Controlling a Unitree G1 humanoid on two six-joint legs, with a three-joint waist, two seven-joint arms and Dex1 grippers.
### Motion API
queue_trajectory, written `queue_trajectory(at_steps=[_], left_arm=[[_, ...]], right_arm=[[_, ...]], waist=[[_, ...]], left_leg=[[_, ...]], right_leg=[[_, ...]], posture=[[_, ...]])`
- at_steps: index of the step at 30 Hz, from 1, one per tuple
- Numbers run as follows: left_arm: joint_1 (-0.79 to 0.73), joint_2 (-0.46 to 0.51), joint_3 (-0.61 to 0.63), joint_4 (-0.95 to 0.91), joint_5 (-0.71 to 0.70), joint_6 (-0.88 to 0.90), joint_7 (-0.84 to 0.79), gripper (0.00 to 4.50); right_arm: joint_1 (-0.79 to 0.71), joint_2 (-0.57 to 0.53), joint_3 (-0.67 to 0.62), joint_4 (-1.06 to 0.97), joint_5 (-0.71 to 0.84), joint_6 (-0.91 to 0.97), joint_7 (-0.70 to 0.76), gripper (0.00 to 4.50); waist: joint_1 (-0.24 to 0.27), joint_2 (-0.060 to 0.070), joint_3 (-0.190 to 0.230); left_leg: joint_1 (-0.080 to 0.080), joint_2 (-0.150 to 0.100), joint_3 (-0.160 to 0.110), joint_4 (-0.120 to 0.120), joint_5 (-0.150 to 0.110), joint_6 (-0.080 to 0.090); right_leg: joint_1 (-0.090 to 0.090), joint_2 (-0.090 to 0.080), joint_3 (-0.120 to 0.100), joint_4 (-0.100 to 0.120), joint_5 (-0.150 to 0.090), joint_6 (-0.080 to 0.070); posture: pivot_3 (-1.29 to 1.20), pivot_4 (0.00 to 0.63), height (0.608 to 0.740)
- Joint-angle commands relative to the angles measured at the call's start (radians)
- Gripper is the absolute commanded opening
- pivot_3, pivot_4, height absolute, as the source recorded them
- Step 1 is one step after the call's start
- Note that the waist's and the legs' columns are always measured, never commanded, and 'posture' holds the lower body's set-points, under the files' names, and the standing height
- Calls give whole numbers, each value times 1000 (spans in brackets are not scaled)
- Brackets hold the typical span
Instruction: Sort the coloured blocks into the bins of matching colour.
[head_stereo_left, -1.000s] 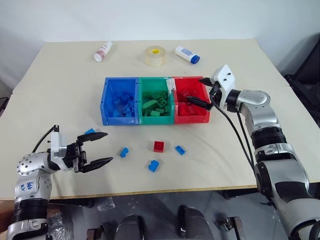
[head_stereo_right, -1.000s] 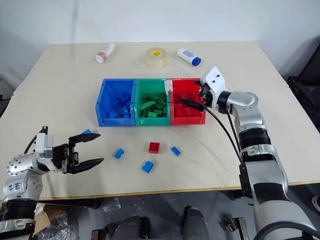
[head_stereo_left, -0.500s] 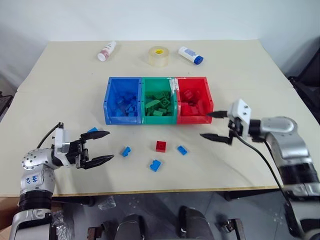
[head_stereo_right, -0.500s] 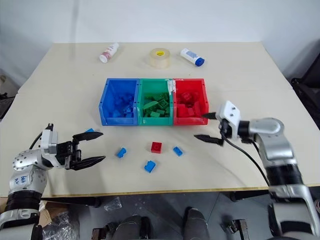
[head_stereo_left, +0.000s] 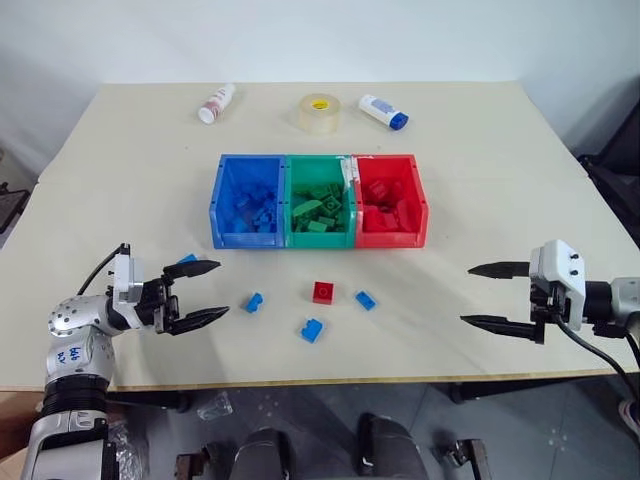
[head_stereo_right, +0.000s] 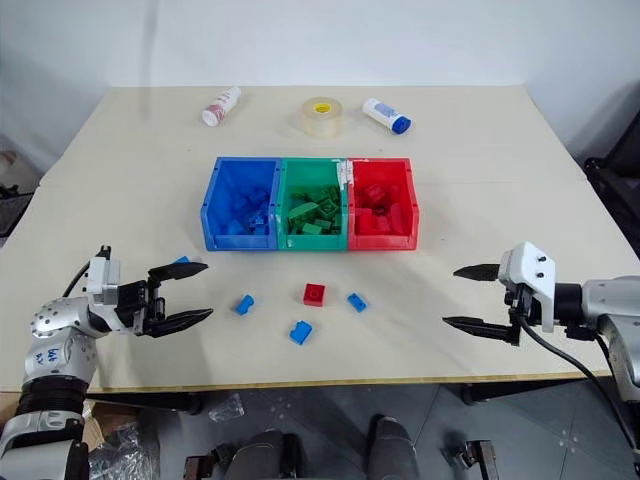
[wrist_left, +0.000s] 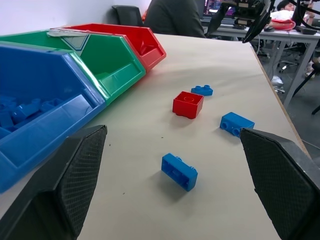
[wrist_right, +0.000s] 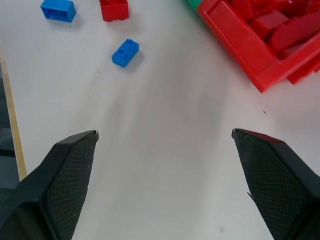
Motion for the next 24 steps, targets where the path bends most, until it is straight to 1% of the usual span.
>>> queue_trajectory(at_steps=[1, 2, 5, 8, 12, 15, 18, 23, 24], left_arm=[[-6, -7, 0, -23, -7, -14, -29, 4500], [-2, -8, -1, -29, -8, -14, -28, 4500], [20, -11, 2, -63, -16, -9, -18, 4500], [60, -18, 8, -111, -23, -2, -4, 4500], [110, -25, 20, -169, -31, 7, 19, 4500], [138, -28, 27, -201, -35, 14, 35, 4500], [167, -26, 36, -227, -42, 16, 47, 4500], [193, -26, 39, -258, -48, 22, 60, 4500], [194, -27, 38, -260, -48, 23, 62, 4500]], right_arm=[[-56, 43, 91, -82, 6, 62, -41, 4478], [-64, 51, 108, -90, 5, 72, -47, 4478], [-140, 144, 231, -87, -44, 101, -107, 4478], [-203, 224, 316, -24, -107, 82, -151, 4478], [-265, 296, 379, 63, -163, 53, -179, 4478], [-285, 317, 402, 92, -179, 42, -169, 4478], [-292, 318, 419, 114, -202, 30, -168, 3878], [-289, 332, 419, 112, -204, 25, -166, 2133], [-289, 334, 420, 112, -207, 24, -168, 1841]], waist=[[-1, 0, 0], [-1, 0, 0], [-2, 0, 0], [-1, 0, 0], [0, 0, 0], [2, 0, 0], [0, 0, 0], [-1, 0, 0], [-1, 0, 0]], left_leg=[[0, 0, 0, 0, 0, 0], [0, 0, 0, 0, 0, 0], [0, 0, -1, 0, 0, 0], [-1, 0, -1, 0, 0, 0], [-1, 0, 0, 0, 0, 0], [-1, 0, -1, 0, 0, 0], [-1, 0, -1, 0, 0, 0], [-1, 0, -1, 0, 0, 0], [-1, 0, -1, 0, 0, 0]], right_leg=[[0, 0, 0, 0, 0, 0], [0, 0, 0, 0, 0, 0], [0, 0, 0, 0, 0, 0], [0, 0, -1, 0, 0, 0], [-1, 0, -1, 0, 0, 0], [0, 0, -1, 1, 0, 0], [0, 0, -1, 1, 0, 0], [0, 0, -1, 1, 0, 0], [0, 0, -1, 1, 0, 0]], posture=[[0, 150, 740], [0, 150, 740], [0, 150, 740], [0, 150, 740], [0, 150, 740], [0, 150, 740], [0, 150, 740], [0, 150, 740], [0, 150, 740]])
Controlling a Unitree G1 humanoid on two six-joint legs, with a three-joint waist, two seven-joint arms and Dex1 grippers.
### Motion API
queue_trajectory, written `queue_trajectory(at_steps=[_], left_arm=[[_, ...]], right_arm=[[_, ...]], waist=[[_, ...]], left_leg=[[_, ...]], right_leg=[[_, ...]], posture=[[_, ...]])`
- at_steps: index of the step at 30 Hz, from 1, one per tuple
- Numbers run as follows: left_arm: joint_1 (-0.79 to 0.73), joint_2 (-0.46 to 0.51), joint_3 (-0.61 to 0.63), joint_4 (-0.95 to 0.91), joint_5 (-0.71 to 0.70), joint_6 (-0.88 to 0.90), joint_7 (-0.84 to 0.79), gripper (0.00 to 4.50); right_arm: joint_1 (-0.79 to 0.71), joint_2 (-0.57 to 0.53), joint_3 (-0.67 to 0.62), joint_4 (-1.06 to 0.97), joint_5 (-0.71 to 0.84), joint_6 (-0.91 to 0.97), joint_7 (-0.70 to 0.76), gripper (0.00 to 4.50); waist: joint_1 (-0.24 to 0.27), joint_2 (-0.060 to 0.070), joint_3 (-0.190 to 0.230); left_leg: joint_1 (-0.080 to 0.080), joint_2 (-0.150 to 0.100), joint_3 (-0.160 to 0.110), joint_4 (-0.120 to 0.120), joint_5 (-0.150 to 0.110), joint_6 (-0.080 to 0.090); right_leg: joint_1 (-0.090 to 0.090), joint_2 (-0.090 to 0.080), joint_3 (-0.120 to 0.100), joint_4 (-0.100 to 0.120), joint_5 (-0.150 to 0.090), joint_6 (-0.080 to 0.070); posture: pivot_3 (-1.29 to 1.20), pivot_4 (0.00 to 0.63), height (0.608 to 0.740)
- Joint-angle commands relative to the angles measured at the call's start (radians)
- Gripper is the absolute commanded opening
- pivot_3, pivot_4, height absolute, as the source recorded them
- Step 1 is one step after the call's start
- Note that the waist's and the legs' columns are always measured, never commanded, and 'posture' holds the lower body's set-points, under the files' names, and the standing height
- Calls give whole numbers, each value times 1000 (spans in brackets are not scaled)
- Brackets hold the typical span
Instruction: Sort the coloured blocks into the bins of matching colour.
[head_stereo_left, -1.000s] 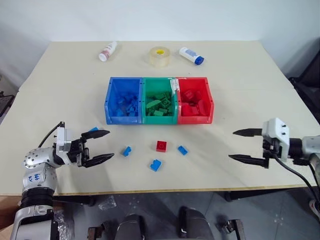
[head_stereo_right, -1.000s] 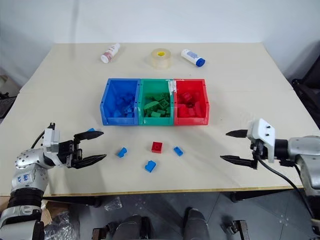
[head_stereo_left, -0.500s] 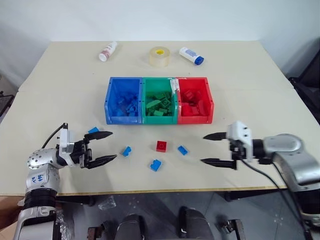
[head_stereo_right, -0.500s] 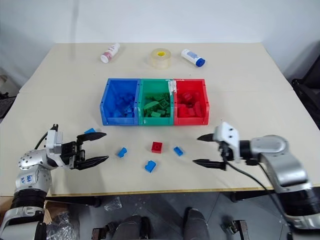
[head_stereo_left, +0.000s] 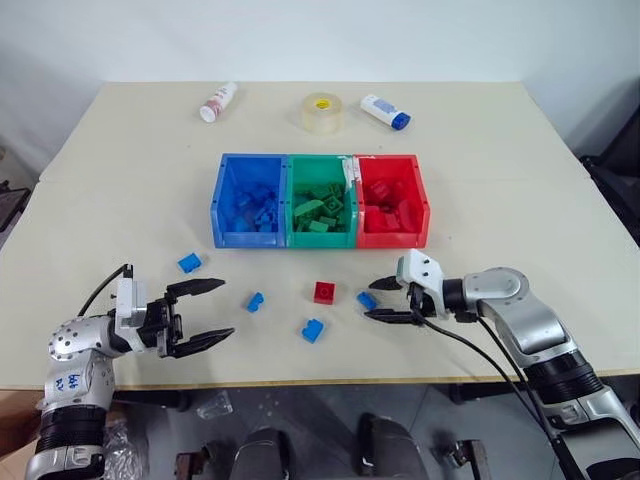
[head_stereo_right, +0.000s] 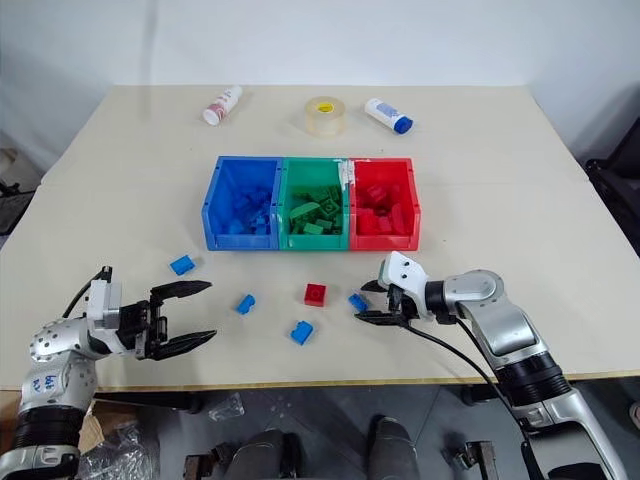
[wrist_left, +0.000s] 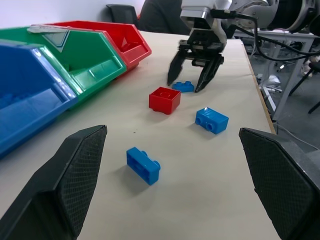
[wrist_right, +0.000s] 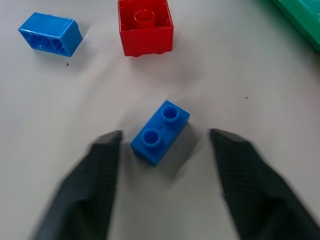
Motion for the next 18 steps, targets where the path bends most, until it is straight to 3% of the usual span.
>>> queue_trajectory(at_steps=[1, 4, 12, 18], left_arm=[[9, 1, 22, -42, -27, 2, 11, 4500], [5, 3, 21, -42, -27, 5, 13, 4500], [-19, 2, 11, -25, -22, 9, 13, 4500], [-38, 1, 7, -9, -18, 9, 9, 4500]], right_arm=[[-12, 9, -4, -17, -3, -18, -1, 1501], [-13, 17, -4, -20, -10, -19, -8, 454], [-33, 40, -30, -56, 15, -3, -19, 422], [-174, 123, -69, -2, 45, -21, -65, 422]], waist=[[0, 0, 0], [0, 0, 0], [0, 0, 0], [-4, 0, 0]], left_leg=[[0, 0, 0, 0, 0, 0], [0, 0, 0, 0, 0, 0], [0, 0, 0, 0, 0, 0], [0, 0, 0, 0, 0, 0]], right_leg=[[0, 0, 0, 0, 0, 0], [0, 0, 0, 0, 0, 0], [0, 0, 0, 0, 0, 0], [0, 0, 0, 1, 0, 0]], posture=[[0, 150, 740], [0, 150, 740], [0, 150, 740], [0, 150, 740]])
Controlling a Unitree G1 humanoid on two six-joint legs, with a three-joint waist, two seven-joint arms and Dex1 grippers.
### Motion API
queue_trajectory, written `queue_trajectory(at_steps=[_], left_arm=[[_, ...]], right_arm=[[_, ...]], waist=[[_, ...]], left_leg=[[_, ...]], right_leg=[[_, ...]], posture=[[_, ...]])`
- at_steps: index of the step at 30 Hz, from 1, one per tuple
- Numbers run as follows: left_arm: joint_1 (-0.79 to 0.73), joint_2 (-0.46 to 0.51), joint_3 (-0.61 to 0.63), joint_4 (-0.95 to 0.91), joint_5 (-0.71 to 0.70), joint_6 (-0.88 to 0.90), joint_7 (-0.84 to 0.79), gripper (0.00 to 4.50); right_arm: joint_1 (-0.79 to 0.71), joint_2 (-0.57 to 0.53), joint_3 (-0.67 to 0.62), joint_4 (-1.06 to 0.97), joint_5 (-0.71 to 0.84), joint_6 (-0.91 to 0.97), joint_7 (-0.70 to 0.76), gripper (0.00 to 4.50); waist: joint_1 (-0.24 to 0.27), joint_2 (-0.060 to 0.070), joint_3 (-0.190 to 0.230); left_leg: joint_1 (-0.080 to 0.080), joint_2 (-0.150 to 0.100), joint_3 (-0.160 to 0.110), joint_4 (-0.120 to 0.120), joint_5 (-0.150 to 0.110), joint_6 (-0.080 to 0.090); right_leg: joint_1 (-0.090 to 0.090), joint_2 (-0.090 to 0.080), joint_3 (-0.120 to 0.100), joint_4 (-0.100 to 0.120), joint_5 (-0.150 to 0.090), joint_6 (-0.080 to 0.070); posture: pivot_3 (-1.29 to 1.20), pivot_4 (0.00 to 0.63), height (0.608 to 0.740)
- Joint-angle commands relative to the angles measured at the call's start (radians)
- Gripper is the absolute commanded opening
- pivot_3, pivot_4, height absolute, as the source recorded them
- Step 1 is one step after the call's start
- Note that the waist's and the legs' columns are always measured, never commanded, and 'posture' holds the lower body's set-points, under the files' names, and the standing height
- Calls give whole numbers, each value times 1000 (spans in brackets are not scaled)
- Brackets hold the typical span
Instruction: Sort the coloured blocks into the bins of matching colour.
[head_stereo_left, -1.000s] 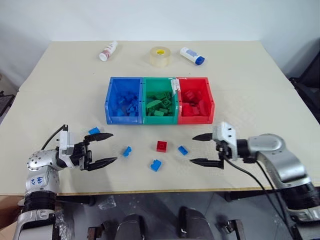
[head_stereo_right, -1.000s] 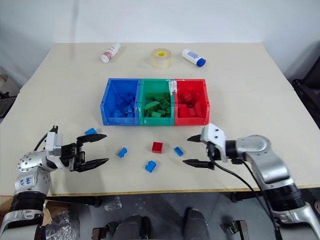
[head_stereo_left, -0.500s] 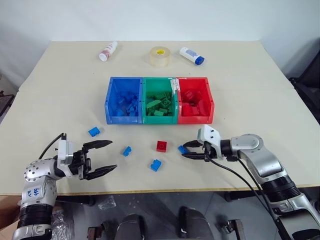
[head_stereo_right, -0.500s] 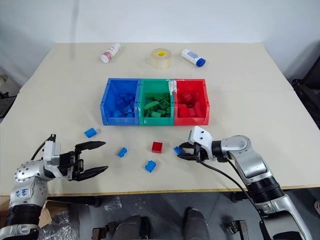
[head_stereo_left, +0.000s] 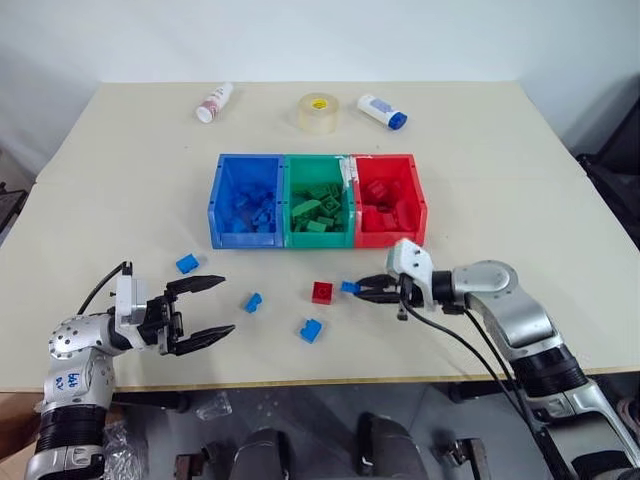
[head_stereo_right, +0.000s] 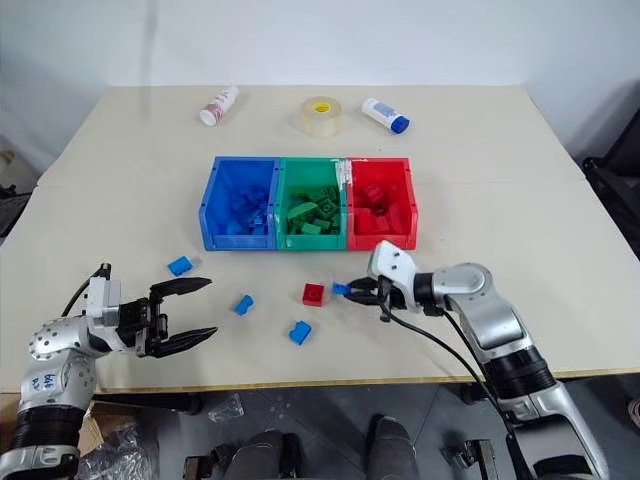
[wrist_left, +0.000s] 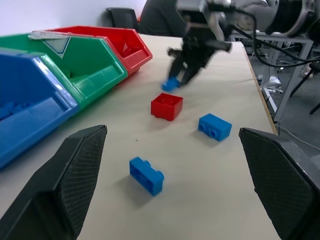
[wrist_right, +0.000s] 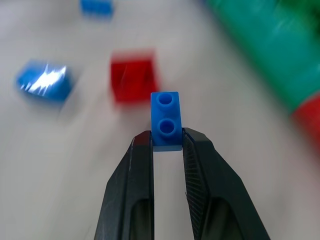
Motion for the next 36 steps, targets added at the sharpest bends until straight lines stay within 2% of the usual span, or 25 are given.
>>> queue_trajectory(at_steps=[1, 9, 13, 16, 19, 21, 27, 28, 31, 34, 36], left_arm=[[-9, 1, 9, 4, -13, -1, -5, 4500], [-30, 1, 5, 16, -9, -5, -4, 4500], [-18, -1, 7, -4, -12, -6, 6, 4500], [-9, -2, 9, -16, -14, -6, 14, 4500], [8, -4, 13, -34, -17, -7, 24, 4500], [16, -4, 15, -44, -17, -6, 32, 4500], [22, -1, 16, -45, -19, -5, 37, 4500], [18, -2, 14, -42, -19, -5, 36, 4500], [5, -3, 10, -31, -18, -4, 33, 4500], [-16, -4, 2, -7, -14, -5, 21, 4500], [-28, -4, -1, 8, -12, -7, 13, 4500]], right_arm=[[-81, 46, -41, 24, 28, -31, -25, 422], [-395, 275, 3, 423, -66, -238, -83, 422], [-568, 417, 7, 727, -124, -407, -156, 422], [-648, 482, -9, 884, -151, -503, -211, 422], [-730, 558, -39, 1025, -173, -559, -344, 1452], [-746, 577, -51, 1067, -186, -595, -381, 2128], [-700, 544, -61, 1044, -187, -649, -296, 4314], [-674, 525, -64, 1006, -174, -649, -245, 4469], [-606, 482, -65, 899, -144, -627, -130, 4469], [-453, 387, -59, 653, -81, -544, 25, 4469], [-381, 334, -62, 532, -60, -483, 57, 4469]], waist=[[1, 0, 0], [-23, 0, 0], [-36, 0, 0], [-45, 0, 0], [-54, 0, 0], [-55, 0, 0], [-51, 0, 0], [-50, 0, 0], [-48, 0, 0], [-45, 0, 0], [-45, 0, 0]], left_leg=[[0, 0, 0, 0, 0, 0], [0, 0, 1, 0, 0, 0], [0, 0, 1, -2, 0, 0], [0, 0, 1, -2, 0, -1], [0, 0, 1, -2, 0, -1], [0, 0, 1, -3, 1, -1], [0, 0, 1, -3, 1, -2], [0, 0, 0, -3, 1, -2], [0, 0, 0, -3, 1, -1], [0, 0, 0, -3, 1, -1], [0, 0, 0, -3, 1, -1]], right_leg=[[0, 0, 0, 0, 0, 0], [-1, 0, 0, 1, 0, 0], [-1, 0, 0, 1, 0, 0], [-1, 0, 0, 1, 0, 0], [-1, 0, 0, 1, 0, 0], [-1, 0, 0, 1, 0, 0], [-1, 0, 0, 1, -1, -1], [-1, 0, 0, 1, -1, -1], [-1, 0, 0, 1, -1, -1], [-1, 0, 0, 1, -1, -1], [-1, 0, 0, 1, -1, -1]], posture=[[0, 150, 740], [0, 150, 740], [0, 150, 740], [0, 150, 740], [0, 150, 740], [0, 150, 740], [0, 150, 740], [0, 150, 740], [0, 150, 740], [0, 150, 740], [0, 150, 740]])
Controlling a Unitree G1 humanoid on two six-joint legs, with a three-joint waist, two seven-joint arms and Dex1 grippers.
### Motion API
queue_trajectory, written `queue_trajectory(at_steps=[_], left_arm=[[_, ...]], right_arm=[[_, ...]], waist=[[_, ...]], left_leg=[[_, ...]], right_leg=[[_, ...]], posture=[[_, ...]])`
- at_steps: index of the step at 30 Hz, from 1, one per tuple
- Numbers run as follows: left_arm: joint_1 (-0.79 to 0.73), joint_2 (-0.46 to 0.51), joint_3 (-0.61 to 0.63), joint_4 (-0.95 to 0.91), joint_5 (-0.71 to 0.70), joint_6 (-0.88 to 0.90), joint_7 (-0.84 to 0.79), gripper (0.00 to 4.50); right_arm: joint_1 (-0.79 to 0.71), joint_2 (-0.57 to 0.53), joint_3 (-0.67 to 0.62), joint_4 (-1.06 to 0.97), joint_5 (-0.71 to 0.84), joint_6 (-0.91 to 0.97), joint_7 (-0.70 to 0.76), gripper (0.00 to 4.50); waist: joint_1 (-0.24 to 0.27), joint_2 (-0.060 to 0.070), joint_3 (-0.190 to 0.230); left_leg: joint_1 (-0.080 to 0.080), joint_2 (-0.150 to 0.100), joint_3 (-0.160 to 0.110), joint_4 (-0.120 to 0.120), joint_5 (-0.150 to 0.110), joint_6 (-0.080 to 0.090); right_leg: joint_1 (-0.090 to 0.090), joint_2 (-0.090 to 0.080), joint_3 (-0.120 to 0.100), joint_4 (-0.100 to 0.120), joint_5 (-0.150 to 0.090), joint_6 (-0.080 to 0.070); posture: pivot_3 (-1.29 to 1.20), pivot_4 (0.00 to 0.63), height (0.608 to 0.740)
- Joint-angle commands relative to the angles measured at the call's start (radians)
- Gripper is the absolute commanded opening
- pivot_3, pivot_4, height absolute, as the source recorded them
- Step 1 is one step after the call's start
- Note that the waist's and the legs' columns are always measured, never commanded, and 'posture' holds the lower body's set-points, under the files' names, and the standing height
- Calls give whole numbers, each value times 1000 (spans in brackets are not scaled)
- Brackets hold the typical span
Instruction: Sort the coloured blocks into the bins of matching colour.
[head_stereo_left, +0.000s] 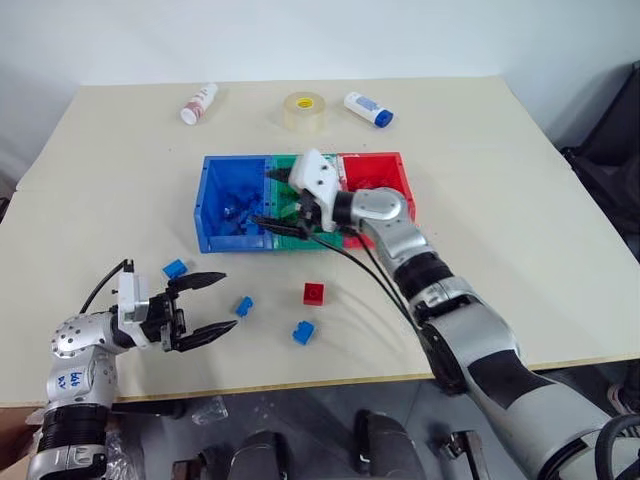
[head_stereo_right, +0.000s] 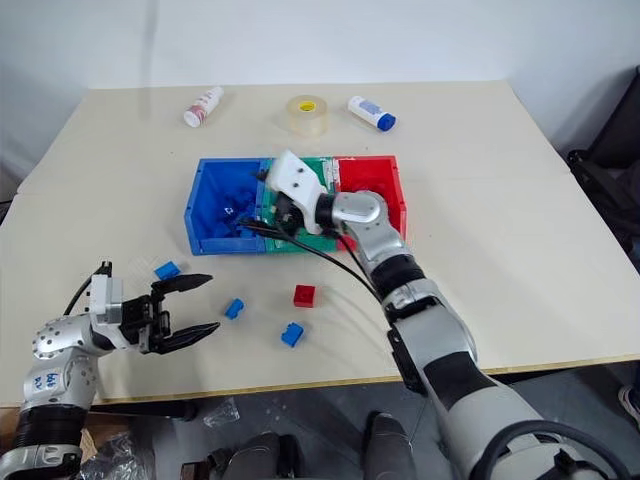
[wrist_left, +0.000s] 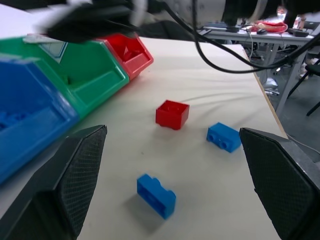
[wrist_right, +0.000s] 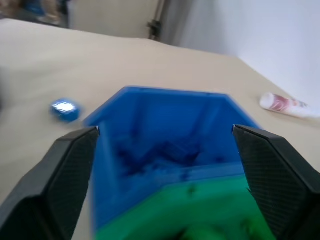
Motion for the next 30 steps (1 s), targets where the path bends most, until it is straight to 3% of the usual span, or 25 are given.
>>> queue_trajectory(at_steps=[1, 8, 15, 22, 30], left_arm=[[-17, 2, 6, 16, -9, -9, -17, 4500], [-56, 0, -1, 83, 2, -26, -46, 4500], [-59, -2, -3, 96, 2, -27, -62, 4500], [-67, -3, -6, 106, 2, -28, -70, 4500], [-35, 8, 6, 82, -3, -37, -88, 4500]], right_arm=[[91, -85, -10, -242, 66, 101, 89, 4469], [434, -414, -66, -706, 206, 385, 222, 4469], [697, -645, -186, -894, 288, 516, 235, 4469], [676, -654, -171, -882, 284, 520, 202, 4469], [523, -503, 9, -818, 183, 559, 93, 4469]], waist=[[-1, 0, 0], [14, 0, 0], [38, 0, 0], [43, 0, 0], [47, 0, 0]], left_leg=[[0, 0, 0, 0, 0, 0], [0, 0, 0, 1, 0, 0], [0, 0, 0, 2, -1, 1], [1, 0, 0, 2, -1, 1], [1, 0, 0, 2, -1, 1]], right_leg=[[0, 0, 0, 0, 0, 0], [0, 0, 0, 0, 0, 0], [0, -1, 0, -1, 0, 0], [0, -1, 0, 0, 0, 0], [0, -1, 0, 0, 0, 0]], posture=[[0, 150, 740], [0, 150, 740], [0, 150, 740], [0, 150, 740], [0, 150, 740]])
